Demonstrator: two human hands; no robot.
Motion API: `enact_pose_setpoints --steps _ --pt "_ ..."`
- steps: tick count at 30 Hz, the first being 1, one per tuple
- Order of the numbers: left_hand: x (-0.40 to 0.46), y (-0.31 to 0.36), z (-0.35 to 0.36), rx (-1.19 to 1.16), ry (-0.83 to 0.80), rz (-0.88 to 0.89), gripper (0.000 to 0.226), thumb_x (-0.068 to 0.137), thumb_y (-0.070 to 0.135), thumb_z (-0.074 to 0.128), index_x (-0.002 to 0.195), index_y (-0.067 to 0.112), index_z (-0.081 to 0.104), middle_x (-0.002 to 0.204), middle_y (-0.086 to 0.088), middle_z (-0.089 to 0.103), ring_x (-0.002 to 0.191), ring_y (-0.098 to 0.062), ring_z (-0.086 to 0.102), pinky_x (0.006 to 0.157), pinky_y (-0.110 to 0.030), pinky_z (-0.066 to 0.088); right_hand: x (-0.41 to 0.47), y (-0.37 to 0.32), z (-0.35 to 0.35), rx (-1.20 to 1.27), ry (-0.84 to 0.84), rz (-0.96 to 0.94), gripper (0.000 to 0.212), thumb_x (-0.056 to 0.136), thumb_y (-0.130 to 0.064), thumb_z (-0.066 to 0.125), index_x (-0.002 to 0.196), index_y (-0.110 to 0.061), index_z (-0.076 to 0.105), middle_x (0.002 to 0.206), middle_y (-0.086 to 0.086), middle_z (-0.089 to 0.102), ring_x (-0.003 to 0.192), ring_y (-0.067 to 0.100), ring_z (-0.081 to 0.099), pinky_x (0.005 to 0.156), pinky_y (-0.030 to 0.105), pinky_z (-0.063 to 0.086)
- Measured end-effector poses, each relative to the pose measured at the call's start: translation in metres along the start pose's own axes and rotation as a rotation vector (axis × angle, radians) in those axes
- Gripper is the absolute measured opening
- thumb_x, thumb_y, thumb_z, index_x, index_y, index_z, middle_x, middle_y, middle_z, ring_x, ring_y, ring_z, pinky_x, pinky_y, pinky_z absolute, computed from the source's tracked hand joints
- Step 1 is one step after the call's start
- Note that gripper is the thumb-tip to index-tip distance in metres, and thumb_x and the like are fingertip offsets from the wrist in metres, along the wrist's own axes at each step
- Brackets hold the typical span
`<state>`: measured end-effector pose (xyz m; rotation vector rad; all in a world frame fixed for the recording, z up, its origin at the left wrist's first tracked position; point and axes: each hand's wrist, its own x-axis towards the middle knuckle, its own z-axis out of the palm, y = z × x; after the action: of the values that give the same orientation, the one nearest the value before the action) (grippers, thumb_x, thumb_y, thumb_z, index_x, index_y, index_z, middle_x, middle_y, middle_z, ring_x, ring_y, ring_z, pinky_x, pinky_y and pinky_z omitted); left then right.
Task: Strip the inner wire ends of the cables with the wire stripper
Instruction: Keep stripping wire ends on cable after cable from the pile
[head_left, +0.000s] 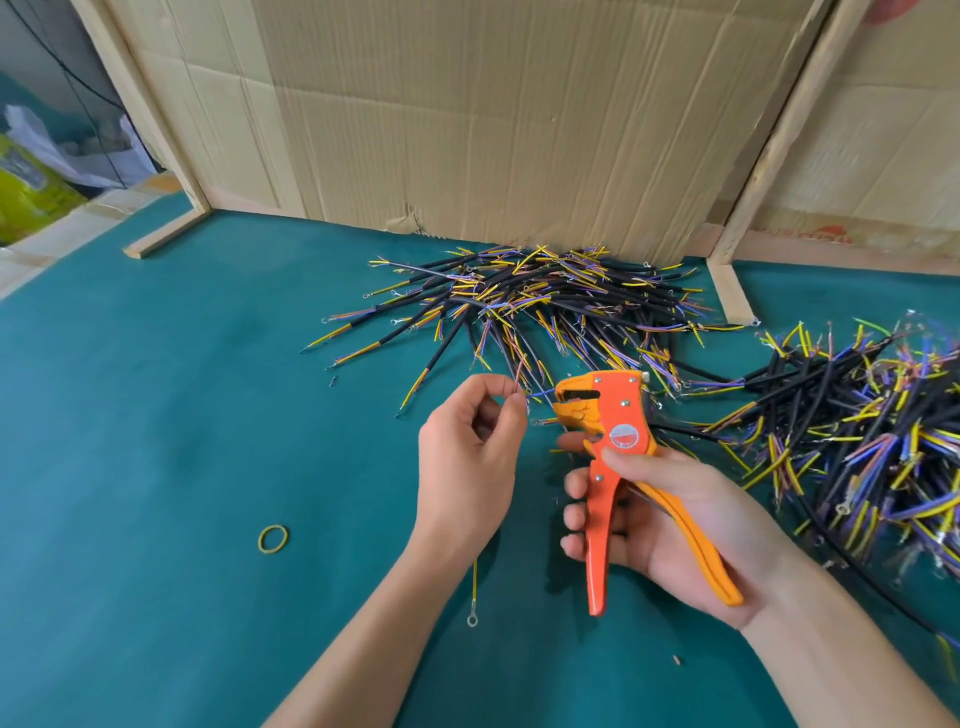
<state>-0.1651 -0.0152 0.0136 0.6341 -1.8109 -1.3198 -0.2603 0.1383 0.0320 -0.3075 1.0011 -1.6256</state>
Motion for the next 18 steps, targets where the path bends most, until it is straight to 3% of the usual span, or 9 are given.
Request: enact_pose_setpoints --steps 4,9,14,18 --pt "-0.0011 0.0021 -0.0001 0.038 -0.024 0.018 0.015 0.096 0.014 0.064 0.083 0.021 0.065 0.059 0.008 0.042 0.056 -0.006 0.035 0.055 -0.019 0.035 -0.0041 -0.0019 -0.001 -0.046 -0.062 -0.009 0.053 0.076 -0.008 0.085 0.125 0.001 0.065 0.092 0.023 0.062 0.078 0.038 0.064 0.072 0.05 0.056" --pt "-0.0023 0.0045 0.0004 0.078 -0.067 0.052 0.013 0.096 0.012 0.063 0.085 0.017 0.064 0.063 -0.008 0.046 0.056 -0.008 0.035 0.056 -0.015 0.034 -0.0063 -0.0013 0.0012 -0.087 -0.086 -0.004 0.051 0.074 -0.006 0.086 0.12 0.003 0.066 0.084 0.021 0.058 0.07 0.036 0.061 0.066 0.047 0.055" --pt "-0.0026 0.0045 0.0001 0.095 -0.065 0.059 0.014 0.096 0.011 0.063 0.084 0.017 0.063 0.064 -0.009 0.046 0.056 -0.009 0.034 0.056 -0.018 0.034 -0.0072 -0.0023 0.0 -0.087 -0.073 -0.011 0.043 0.08 -0.008 0.079 0.12 0.003 0.065 0.076 0.016 0.05 0.061 0.03 0.055 0.058 0.042 0.051" --pt "-0.0021 0.0038 0.0002 0.097 -0.058 0.057 0.014 0.096 0.012 0.063 0.084 0.018 0.064 0.064 -0.01 0.046 0.06 -0.021 0.038 0.056 -0.023 0.035 -0.0073 -0.0018 0.0005 -0.096 -0.084 0.005 0.039 0.083 -0.012 0.077 0.118 0.001 0.067 0.074 0.013 0.05 0.058 0.026 0.052 0.054 0.039 0.048"
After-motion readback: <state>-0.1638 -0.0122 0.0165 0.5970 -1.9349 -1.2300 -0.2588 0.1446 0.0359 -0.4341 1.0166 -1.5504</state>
